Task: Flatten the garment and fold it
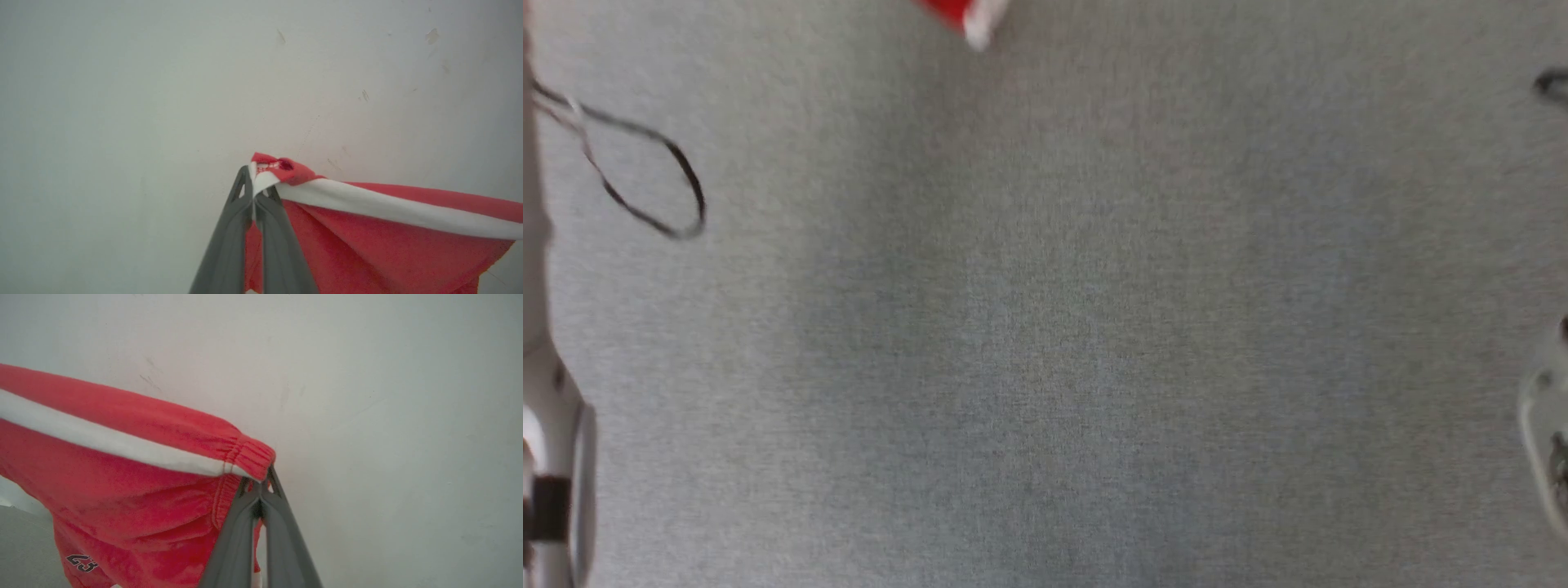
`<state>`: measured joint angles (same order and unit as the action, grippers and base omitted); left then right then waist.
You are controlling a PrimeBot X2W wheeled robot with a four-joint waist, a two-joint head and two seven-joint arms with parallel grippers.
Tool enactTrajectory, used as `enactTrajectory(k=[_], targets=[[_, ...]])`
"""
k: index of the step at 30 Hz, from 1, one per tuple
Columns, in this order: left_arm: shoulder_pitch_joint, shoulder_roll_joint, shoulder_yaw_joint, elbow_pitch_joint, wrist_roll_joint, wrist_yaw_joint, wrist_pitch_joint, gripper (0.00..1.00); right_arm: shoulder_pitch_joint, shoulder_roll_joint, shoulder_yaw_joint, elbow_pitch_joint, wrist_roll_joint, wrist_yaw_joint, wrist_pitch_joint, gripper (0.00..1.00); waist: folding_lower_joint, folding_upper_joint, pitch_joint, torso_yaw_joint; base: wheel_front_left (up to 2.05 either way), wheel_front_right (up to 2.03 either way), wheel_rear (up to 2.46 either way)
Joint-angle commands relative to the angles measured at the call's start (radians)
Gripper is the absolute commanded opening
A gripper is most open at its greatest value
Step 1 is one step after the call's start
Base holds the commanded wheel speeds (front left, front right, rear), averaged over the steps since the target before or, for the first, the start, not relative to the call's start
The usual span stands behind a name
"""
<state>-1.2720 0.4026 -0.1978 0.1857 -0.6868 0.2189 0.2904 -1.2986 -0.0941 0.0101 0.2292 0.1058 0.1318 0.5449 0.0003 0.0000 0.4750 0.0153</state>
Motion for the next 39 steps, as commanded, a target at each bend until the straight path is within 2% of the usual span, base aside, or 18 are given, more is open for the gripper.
enactTrajectory(k=[1,7,13,18,23,30,35,39], targets=[[-0.042,0.007,0.001,0.016,0.011,-0.016,-0.02,0.0,-0.046,-0.006,-0.008,0.038,-0.022,-0.001,-0.029,0.0,-0.0003,0.0,0.121,0.009,0.0,0.0,0.0],[-0.125,-0.003,0.017,0.094,0.017,-0.055,-0.12,0.0,-0.162,-0.009,-0.001,0.169,-0.075,-0.001,-0.127,0.0,-0.0003,0.0,0.21,0.014,0.0,0.0,0.0],[-0.107,-0.01,0.014,0.149,0.006,-0.131,-0.215,0.0,-0.168,-0.018,0.052,0.252,-0.077,-0.001,-0.223,0.0,-0.0003,0.0,0.244,0.015,0.0,0.0,0.0],[-0.068,-0.018,0.015,0.132,-0.021,-0.187,-0.263,0.0,-0.122,-0.049,0.116,0.256,-0.017,-0.001,-0.263,0.0,-0.0003,0.0,0.247,0.019,0.0,0.0,0.0],[0.03,-0.038,0.008,0.063,-0.054,-0.219,-0.286,0.0,-0.005,-0.094,0.17,0.179,0.087,-0.001,-0.274,0.0,-0.0003,0.0,0.209,0.023,0.0,0.0,0.0],[0.288,-0.029,-0.008,-0.126,-0.086,-0.213,-0.273,0.0,0.266,-0.158,0.166,-0.04,0.214,-0.001,-0.242,0.0,-0.0003,0.0,0.127,0.011,0.0,0.0,0.0],[0.521,-0.015,-0.01,-0.273,-0.105,-0.173,-0.261,0.0,0.5,-0.169,0.12,-0.197,0.252,-0.001,-0.206,0.0,-0.0003,0.0,0.067,0.005,0.0,0.0,0.0],[0.729,0.013,-0.014,-0.361,-0.094,-0.13,-0.253,0.0,0.683,-0.152,0.082,-0.286,0.267,-0.001,-0.195,0.0,-0.0003,0.0,0.02,-0.006,0.0,0.0,0.0]])
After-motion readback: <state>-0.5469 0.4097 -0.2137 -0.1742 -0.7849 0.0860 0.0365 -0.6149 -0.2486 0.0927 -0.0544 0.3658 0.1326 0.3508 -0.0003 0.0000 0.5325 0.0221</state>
